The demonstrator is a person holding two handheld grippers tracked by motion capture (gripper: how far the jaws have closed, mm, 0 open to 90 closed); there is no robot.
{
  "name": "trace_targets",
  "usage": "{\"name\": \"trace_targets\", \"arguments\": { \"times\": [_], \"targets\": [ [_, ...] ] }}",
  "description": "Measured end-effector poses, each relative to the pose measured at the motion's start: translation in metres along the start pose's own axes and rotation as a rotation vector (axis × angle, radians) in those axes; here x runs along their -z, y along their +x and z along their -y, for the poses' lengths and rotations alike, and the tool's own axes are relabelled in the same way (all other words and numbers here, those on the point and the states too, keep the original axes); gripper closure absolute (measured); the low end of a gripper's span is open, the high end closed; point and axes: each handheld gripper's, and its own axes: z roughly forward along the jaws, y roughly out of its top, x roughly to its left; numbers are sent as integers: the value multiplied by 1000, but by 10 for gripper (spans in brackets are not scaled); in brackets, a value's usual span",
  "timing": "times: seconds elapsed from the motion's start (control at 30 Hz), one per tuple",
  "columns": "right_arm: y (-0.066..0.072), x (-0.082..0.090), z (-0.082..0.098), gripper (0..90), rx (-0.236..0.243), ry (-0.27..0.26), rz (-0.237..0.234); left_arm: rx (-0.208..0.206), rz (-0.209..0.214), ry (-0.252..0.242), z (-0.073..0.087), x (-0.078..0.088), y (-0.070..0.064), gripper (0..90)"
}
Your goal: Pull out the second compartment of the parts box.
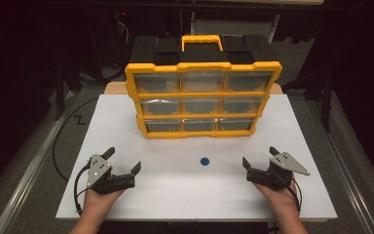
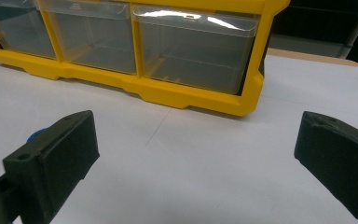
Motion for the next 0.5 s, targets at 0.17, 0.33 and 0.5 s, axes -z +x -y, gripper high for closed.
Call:
{"name": "trace_targets", "arguments": {
  "times": [0.17, 0.33, 0.5],
  "targets": [
    [-2, 1, 0, 10, -6, -2, 10, -1, -2, 3, 0, 0, 0, 7],
    [-3, 2, 1, 10, -9, 1, 19, -5, -6, 2, -1, 1, 0, 7],
    [-3, 2, 1, 11, -8, -6, 27, -7, -15, -2, -1, 1, 1, 8]
  ]
}}
